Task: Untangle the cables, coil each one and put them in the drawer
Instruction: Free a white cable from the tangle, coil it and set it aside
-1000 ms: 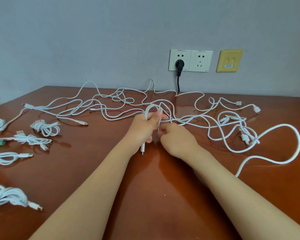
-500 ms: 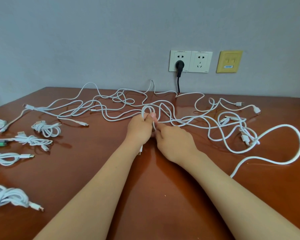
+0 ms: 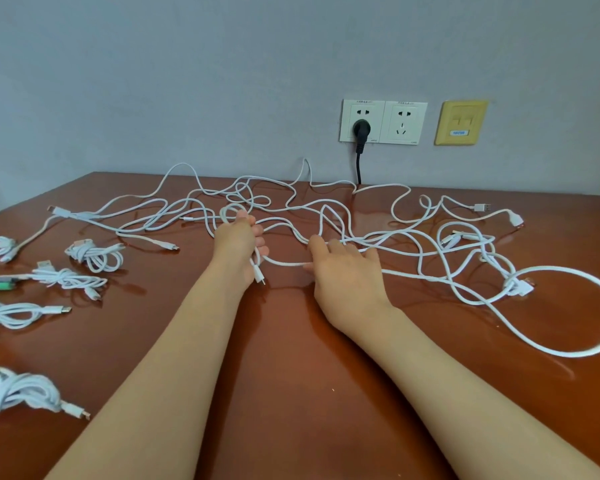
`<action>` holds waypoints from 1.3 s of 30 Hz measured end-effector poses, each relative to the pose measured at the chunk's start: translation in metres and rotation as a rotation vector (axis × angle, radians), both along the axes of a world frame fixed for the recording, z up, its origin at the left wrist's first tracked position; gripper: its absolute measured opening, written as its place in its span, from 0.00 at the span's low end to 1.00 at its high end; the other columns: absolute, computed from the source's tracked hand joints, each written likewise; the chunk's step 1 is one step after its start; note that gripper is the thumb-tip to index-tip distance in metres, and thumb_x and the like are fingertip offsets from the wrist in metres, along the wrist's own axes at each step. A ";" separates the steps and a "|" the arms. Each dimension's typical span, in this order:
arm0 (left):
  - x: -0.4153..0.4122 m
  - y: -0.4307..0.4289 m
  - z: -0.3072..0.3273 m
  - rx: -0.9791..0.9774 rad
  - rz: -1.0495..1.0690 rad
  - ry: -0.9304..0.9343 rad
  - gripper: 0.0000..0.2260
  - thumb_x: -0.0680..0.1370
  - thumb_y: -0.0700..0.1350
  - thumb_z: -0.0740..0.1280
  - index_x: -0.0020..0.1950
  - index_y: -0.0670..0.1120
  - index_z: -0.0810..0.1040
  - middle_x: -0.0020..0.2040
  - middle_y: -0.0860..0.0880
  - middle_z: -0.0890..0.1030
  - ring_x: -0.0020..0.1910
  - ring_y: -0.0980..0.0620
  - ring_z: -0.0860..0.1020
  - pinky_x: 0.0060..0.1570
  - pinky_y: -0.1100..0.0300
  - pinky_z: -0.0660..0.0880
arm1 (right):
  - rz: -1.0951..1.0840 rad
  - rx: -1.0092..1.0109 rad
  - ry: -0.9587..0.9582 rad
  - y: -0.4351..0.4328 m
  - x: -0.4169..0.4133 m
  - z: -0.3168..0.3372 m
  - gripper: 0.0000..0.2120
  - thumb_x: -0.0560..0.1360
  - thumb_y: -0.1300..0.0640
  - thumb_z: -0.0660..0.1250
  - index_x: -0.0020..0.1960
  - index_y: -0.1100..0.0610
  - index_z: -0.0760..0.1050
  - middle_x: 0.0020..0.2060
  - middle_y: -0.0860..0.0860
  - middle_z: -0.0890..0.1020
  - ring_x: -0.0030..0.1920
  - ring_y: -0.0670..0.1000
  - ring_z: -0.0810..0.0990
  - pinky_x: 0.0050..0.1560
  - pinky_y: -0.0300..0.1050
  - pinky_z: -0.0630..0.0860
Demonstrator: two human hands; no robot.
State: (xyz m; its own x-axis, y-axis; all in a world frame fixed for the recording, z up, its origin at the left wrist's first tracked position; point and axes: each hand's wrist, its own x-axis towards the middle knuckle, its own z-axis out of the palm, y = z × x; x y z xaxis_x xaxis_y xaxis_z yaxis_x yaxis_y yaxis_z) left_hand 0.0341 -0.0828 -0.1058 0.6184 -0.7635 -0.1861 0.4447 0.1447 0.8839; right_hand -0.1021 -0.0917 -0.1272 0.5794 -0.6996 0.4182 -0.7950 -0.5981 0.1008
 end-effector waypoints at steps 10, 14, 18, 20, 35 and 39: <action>-0.003 0.001 0.001 0.076 -0.214 -0.069 0.15 0.84 0.48 0.52 0.38 0.47 0.66 0.20 0.55 0.64 0.15 0.60 0.59 0.15 0.71 0.56 | 0.040 -0.314 -0.198 -0.007 -0.004 -0.001 0.16 0.51 0.61 0.80 0.35 0.54 0.77 0.31 0.51 0.75 0.34 0.56 0.74 0.45 0.49 0.57; -0.006 0.002 0.000 0.112 -0.195 -0.122 0.15 0.83 0.48 0.52 0.39 0.46 0.68 0.27 0.53 0.64 0.15 0.60 0.58 0.16 0.71 0.55 | 0.284 -0.358 -0.292 -0.011 -0.006 -0.002 0.07 0.62 0.60 0.74 0.35 0.54 0.77 0.32 0.50 0.75 0.35 0.55 0.74 0.46 0.48 0.58; -0.009 0.002 -0.001 0.138 -0.194 -0.177 0.16 0.83 0.49 0.53 0.39 0.44 0.68 0.23 0.53 0.64 0.16 0.60 0.59 0.16 0.71 0.56 | 0.413 -0.355 -0.370 -0.013 -0.005 -0.004 0.07 0.72 0.55 0.63 0.37 0.53 0.78 0.35 0.49 0.76 0.38 0.54 0.72 0.46 0.47 0.59; -0.014 0.003 -0.001 0.158 -0.238 -0.218 0.16 0.83 0.49 0.53 0.38 0.44 0.68 0.22 0.53 0.65 0.16 0.60 0.60 0.16 0.71 0.57 | 0.446 -0.321 -0.405 -0.014 -0.004 -0.005 0.09 0.73 0.52 0.61 0.40 0.52 0.78 0.36 0.49 0.76 0.39 0.52 0.69 0.46 0.47 0.59; -0.027 0.010 -0.002 0.369 -0.443 -0.873 0.29 0.77 0.66 0.43 0.43 0.50 0.77 0.38 0.47 0.78 0.33 0.52 0.72 0.29 0.62 0.67 | 0.396 0.172 -0.651 -0.013 -0.005 -0.001 0.19 0.62 0.44 0.72 0.46 0.54 0.73 0.42 0.47 0.75 0.46 0.51 0.70 0.46 0.44 0.58; -0.026 0.011 -0.003 0.359 -0.492 -0.966 0.34 0.72 0.70 0.40 0.42 0.49 0.77 0.35 0.46 0.77 0.30 0.50 0.72 0.28 0.62 0.67 | 0.430 0.315 -0.762 -0.014 -0.005 -0.001 0.21 0.57 0.51 0.78 0.43 0.53 0.71 0.39 0.46 0.73 0.43 0.48 0.68 0.44 0.39 0.63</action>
